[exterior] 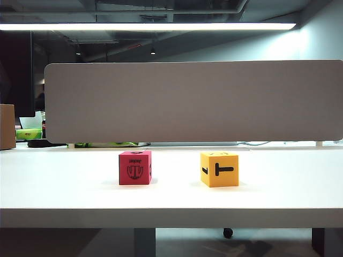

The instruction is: Stack the letter block on the right onto the letter block on the left.

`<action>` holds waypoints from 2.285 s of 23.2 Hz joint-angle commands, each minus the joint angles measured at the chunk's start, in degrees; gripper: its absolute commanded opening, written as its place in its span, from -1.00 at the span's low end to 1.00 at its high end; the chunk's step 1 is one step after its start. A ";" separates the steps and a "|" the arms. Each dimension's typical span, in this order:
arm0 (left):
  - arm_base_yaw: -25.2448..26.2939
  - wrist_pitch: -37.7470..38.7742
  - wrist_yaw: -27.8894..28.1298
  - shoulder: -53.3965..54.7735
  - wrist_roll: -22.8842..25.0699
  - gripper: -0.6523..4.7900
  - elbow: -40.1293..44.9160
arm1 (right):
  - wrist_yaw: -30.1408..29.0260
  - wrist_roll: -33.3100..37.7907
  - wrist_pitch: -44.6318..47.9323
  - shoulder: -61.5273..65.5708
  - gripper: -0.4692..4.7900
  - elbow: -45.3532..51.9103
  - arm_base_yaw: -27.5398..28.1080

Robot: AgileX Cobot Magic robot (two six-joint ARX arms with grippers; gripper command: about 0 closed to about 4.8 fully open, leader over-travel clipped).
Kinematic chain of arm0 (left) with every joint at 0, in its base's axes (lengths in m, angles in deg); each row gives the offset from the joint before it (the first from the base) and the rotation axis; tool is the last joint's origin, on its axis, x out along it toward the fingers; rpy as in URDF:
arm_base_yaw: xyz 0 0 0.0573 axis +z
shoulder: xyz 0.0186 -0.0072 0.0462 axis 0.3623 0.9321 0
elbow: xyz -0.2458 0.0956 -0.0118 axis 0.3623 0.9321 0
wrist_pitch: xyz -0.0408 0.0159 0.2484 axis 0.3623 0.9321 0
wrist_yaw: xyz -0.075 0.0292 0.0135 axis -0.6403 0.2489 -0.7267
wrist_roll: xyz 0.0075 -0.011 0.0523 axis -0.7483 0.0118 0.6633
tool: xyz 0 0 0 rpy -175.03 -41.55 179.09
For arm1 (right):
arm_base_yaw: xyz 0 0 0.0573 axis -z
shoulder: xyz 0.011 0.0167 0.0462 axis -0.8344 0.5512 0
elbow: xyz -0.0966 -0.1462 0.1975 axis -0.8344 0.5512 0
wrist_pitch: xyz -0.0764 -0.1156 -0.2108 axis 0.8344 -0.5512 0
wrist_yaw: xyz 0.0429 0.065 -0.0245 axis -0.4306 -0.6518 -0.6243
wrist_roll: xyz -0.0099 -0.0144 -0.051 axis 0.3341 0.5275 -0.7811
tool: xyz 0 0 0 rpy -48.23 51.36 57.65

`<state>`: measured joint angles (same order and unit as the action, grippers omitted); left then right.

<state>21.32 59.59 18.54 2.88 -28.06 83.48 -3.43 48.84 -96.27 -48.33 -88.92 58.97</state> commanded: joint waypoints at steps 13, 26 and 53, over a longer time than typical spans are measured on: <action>-0.09 -16.00 -14.71 0.09 -13.92 -0.67 -14.27 | -8.92 20.52 -0.79 1.25 -0.83 -22.23 -0.07; -5.22 -15.76 -49.68 47.45 1.33 -0.67 -35.52 | -23.52 -0.31 -16.13 54.66 -0.83 -57.99 -5.75; -11.50 -1.11 -43.17 51.80 3.08 -0.67 -36.33 | -2.38 0.59 -37.97 110.68 1.00 -87.17 -26.77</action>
<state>9.23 58.98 -24.39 55.49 -25.00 47.70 -3.50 48.60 -131.94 62.49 -176.20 32.46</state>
